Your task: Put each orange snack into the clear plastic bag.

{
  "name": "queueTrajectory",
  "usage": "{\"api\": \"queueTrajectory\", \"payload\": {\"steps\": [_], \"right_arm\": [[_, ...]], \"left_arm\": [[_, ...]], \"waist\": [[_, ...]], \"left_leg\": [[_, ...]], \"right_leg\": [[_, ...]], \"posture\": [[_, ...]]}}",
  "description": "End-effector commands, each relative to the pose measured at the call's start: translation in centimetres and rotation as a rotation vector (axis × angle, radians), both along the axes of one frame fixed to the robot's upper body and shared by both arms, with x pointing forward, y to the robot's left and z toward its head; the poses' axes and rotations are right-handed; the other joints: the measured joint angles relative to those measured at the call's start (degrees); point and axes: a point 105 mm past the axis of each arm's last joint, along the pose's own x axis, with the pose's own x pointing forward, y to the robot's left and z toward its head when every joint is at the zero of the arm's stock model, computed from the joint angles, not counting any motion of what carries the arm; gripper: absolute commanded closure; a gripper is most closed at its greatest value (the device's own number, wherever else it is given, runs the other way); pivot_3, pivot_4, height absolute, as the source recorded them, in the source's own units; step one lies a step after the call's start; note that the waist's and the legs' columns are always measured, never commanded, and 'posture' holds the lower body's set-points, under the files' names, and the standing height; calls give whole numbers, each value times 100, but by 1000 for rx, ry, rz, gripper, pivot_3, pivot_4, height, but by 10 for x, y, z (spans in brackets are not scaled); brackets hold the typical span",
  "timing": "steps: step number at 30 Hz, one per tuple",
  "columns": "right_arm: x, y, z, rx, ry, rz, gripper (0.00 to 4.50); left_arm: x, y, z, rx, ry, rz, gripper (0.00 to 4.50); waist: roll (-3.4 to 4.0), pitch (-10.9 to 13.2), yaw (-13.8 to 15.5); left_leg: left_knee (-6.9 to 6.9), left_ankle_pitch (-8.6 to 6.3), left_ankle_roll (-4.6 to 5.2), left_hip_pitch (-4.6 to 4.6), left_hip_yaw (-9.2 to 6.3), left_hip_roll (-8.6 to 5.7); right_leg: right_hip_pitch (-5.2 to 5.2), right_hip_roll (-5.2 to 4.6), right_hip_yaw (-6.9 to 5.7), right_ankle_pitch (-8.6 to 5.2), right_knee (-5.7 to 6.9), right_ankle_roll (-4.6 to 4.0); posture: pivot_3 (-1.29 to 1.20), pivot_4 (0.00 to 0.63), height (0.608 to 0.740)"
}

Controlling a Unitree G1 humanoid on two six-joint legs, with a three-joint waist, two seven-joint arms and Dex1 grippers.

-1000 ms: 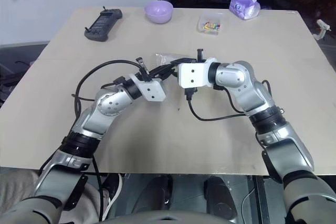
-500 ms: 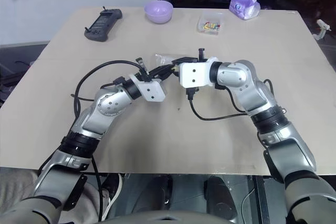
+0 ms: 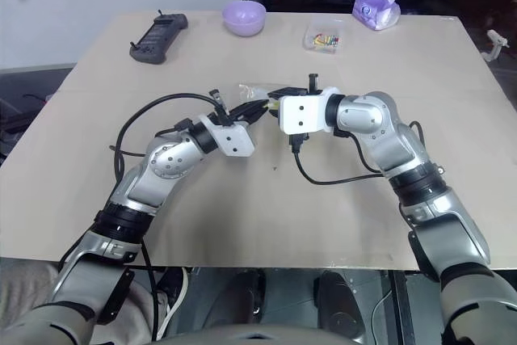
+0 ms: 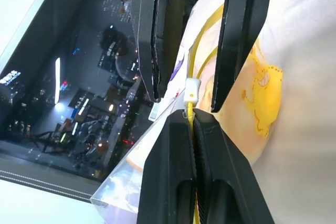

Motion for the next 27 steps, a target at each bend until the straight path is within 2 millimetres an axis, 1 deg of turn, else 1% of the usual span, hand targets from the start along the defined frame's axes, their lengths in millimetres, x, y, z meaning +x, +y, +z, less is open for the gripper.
{"api": "queueTrajectory", "payload": {"steps": [1,8,11,12,23,27], "right_arm": [[-8,3,20,26,-64,34,3091],[-9,5,20,26,-62,42,3091],[-10,5,20,26,-60,47,3933],[-10,5,20,25,-61,46,4382],[-8,3,19,24,-64,31,4382],[-6,0,19,21,-66,19,4382]], "left_arm": [[-2,0,8,-20,-28,-5,4500],[-2,-1,7,-21,-26,-6,4500],[-2,-1,7,-22,-25,-6,4500],[-1,-1,7,-22,-25,-6,4500],[0,1,7,-16,-25,3,4500],[10,11,12,-2,-59,84,4500]], "waist": [[0,0,0],[0,0,0],[0,0,0],[0,0,0],[0,0,1],[0,0,2]], "left_leg": [[0,0,0,0,0,0],[0,0,1,0,0,0],[0,0,1,0,0,0],[0,-1,1,0,0,0],[0,0,0,0,0,0],[0,0,0,0,0,0]], "right_leg": [[0,0,0,0,0,0],[0,0,0,0,0,0],[0,0,0,0,0,0],[0,0,0,0,0,0],[0,0,0,0,0,0],[0,0,0,0,0,0]], "posture": [[0,150,740],[0,150,740],[0,150,740],[0,150,740],[0,150,740],[0,150,740]]}}
